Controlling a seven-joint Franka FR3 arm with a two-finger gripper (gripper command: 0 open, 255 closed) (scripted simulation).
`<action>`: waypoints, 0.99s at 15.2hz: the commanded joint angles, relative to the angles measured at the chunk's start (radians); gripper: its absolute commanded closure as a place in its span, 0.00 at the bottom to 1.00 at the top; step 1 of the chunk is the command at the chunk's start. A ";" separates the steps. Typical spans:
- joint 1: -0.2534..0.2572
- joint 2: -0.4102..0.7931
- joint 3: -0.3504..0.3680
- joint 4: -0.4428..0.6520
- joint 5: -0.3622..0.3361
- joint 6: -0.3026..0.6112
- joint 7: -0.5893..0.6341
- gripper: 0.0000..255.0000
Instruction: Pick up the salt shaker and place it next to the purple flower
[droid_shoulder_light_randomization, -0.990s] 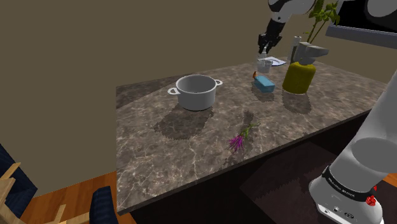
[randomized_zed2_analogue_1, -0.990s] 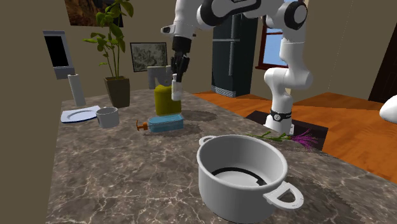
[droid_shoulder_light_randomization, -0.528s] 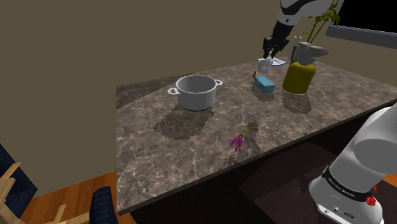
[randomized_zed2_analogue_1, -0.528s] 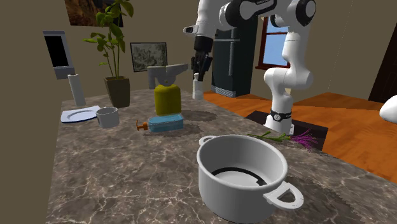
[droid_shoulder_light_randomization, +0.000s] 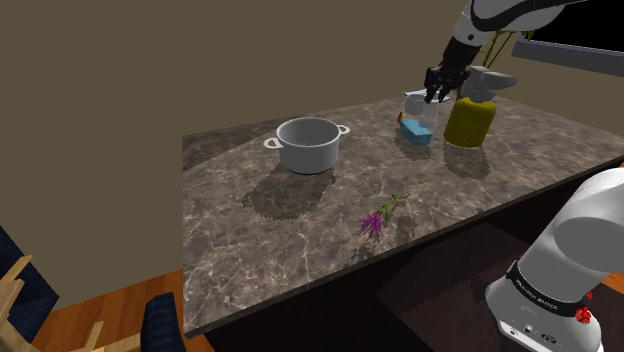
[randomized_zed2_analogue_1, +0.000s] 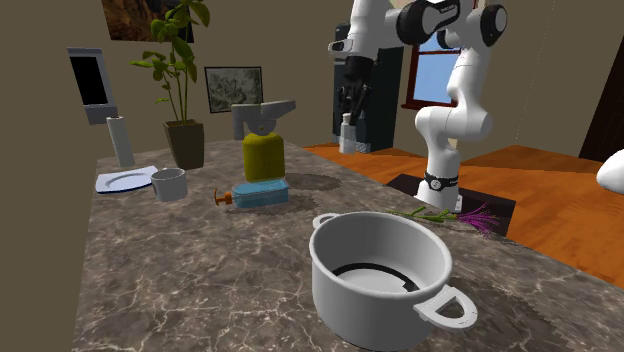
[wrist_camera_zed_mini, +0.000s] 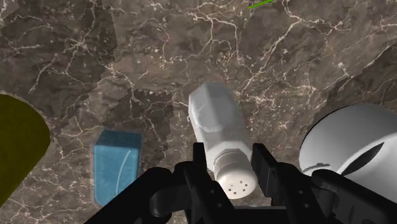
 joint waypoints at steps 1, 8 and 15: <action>-0.009 -0.081 0.031 -0.066 -0.012 -0.015 0.034 1.00; -0.022 -0.366 0.141 -0.250 -0.006 -0.121 0.134 1.00; -0.027 -0.417 0.151 -0.357 -0.006 -0.065 0.147 1.00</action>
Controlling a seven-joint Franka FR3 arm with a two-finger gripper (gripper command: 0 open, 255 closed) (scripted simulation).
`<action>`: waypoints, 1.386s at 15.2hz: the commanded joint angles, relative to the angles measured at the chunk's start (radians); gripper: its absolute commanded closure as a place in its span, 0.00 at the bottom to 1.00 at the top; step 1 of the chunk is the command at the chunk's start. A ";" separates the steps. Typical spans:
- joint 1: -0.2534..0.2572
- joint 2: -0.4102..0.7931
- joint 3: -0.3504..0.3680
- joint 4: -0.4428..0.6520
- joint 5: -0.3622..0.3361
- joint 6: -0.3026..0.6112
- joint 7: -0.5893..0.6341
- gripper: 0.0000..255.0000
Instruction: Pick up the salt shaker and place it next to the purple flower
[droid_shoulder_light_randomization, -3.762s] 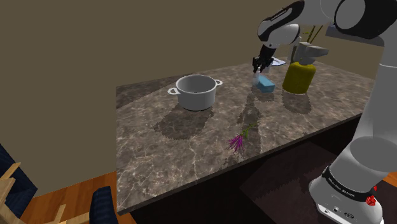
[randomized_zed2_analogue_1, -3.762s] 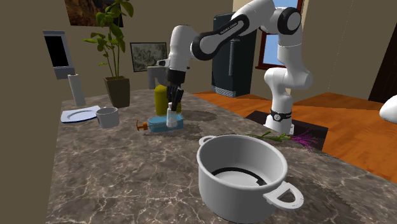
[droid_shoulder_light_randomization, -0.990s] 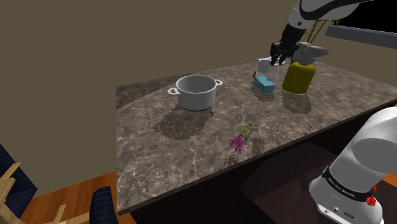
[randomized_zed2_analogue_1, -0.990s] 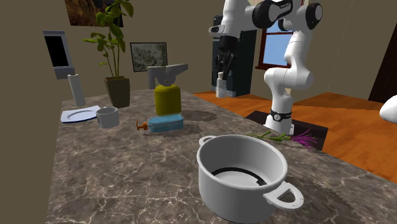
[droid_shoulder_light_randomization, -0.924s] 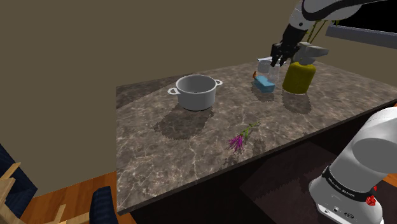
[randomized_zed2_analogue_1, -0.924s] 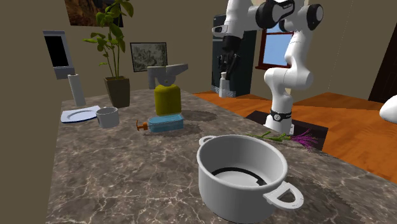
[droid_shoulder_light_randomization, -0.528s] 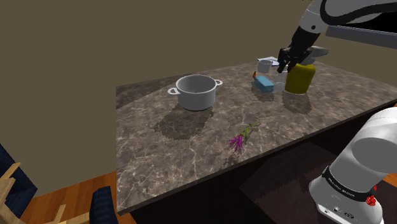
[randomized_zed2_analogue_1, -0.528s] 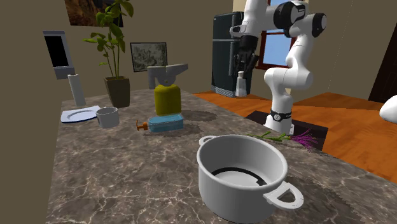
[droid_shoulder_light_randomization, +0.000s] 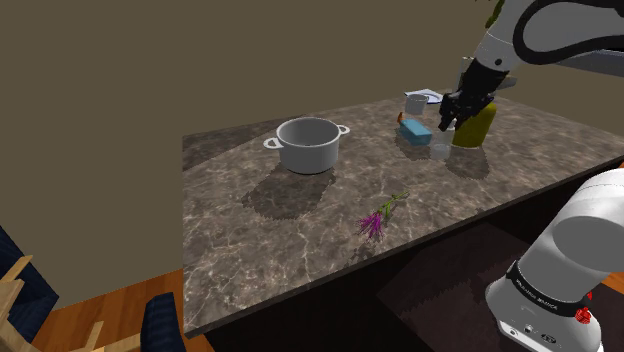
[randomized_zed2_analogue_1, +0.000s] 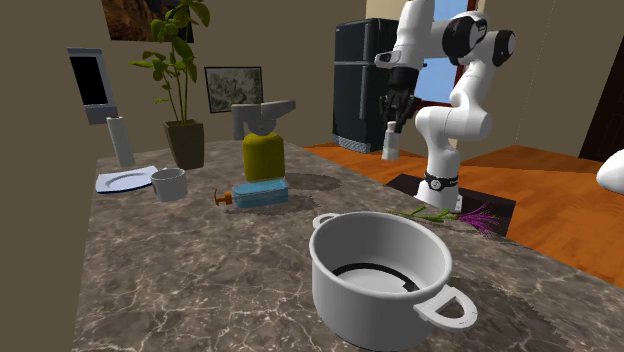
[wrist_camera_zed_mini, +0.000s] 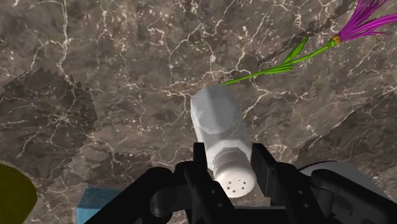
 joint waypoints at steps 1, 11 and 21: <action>-0.002 0.000 -0.003 -0.028 -0.003 0.028 0.000 1.00; -0.011 0.017 -0.019 -0.154 -0.017 0.171 -0.004 1.00; -0.020 0.075 -0.037 -0.264 -0.034 0.338 -0.008 1.00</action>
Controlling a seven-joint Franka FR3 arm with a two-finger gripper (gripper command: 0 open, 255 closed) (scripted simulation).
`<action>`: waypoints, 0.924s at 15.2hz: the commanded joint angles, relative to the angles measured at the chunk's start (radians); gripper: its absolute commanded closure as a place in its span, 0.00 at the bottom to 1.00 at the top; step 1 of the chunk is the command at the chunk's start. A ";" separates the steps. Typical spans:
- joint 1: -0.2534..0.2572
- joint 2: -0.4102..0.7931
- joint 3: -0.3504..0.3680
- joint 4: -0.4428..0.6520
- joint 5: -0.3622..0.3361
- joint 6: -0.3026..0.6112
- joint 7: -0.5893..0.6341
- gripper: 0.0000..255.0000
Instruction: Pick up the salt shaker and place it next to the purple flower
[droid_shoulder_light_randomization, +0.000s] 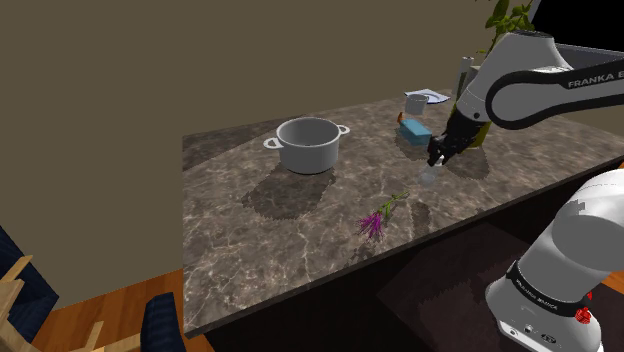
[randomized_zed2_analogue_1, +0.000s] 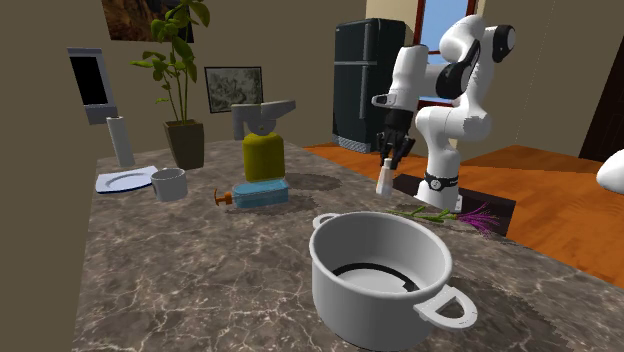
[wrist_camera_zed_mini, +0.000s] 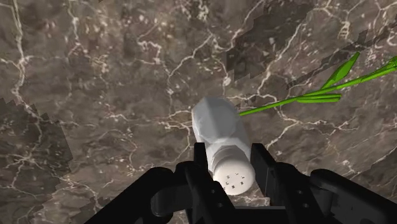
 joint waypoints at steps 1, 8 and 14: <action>-0.002 0.017 -0.004 -0.020 -0.004 0.037 -0.001 1.00; -0.005 0.061 -0.013 -0.059 -0.011 0.120 -0.004 1.00; -0.005 0.061 -0.013 -0.059 -0.011 0.120 -0.004 0.00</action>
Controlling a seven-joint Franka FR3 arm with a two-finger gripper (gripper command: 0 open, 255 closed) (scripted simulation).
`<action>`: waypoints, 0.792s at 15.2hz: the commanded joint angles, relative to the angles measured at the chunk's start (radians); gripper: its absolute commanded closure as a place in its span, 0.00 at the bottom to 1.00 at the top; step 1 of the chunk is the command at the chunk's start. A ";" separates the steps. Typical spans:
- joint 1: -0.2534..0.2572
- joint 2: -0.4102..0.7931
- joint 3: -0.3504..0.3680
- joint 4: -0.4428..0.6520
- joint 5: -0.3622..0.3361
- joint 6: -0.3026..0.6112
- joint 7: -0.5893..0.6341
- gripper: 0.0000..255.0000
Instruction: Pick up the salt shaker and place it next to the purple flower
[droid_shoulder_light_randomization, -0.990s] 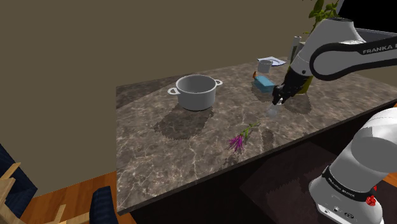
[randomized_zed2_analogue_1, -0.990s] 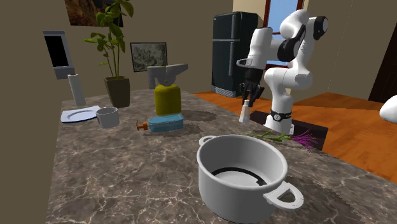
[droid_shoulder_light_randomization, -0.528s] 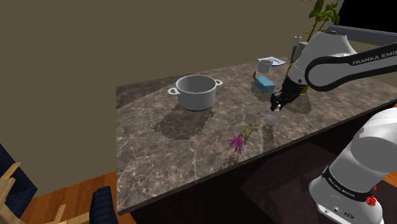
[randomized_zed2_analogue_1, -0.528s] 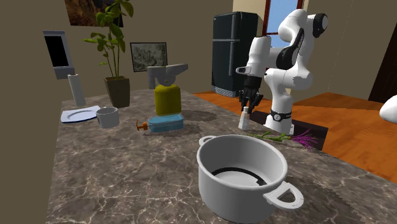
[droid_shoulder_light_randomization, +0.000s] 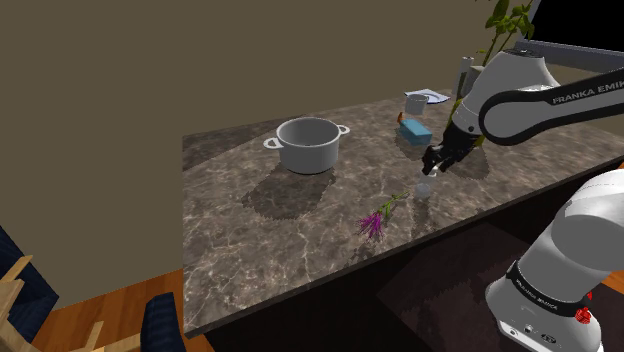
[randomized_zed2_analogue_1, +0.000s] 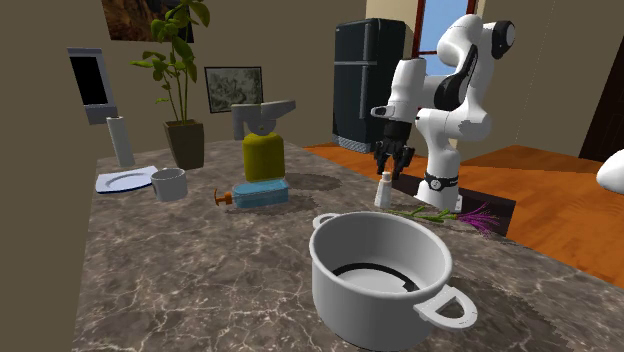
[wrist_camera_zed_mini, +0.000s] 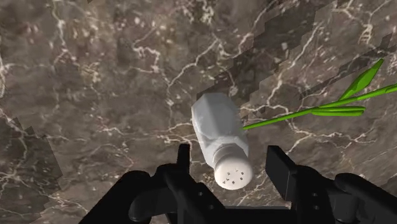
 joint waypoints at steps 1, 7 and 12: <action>0.000 0.000 0.000 0.000 0.000 0.000 0.000 0.00; -0.003 -0.081 0.010 0.029 0.005 -0.110 0.000 0.00; -0.005 -0.140 0.018 0.062 0.012 -0.202 -0.001 0.00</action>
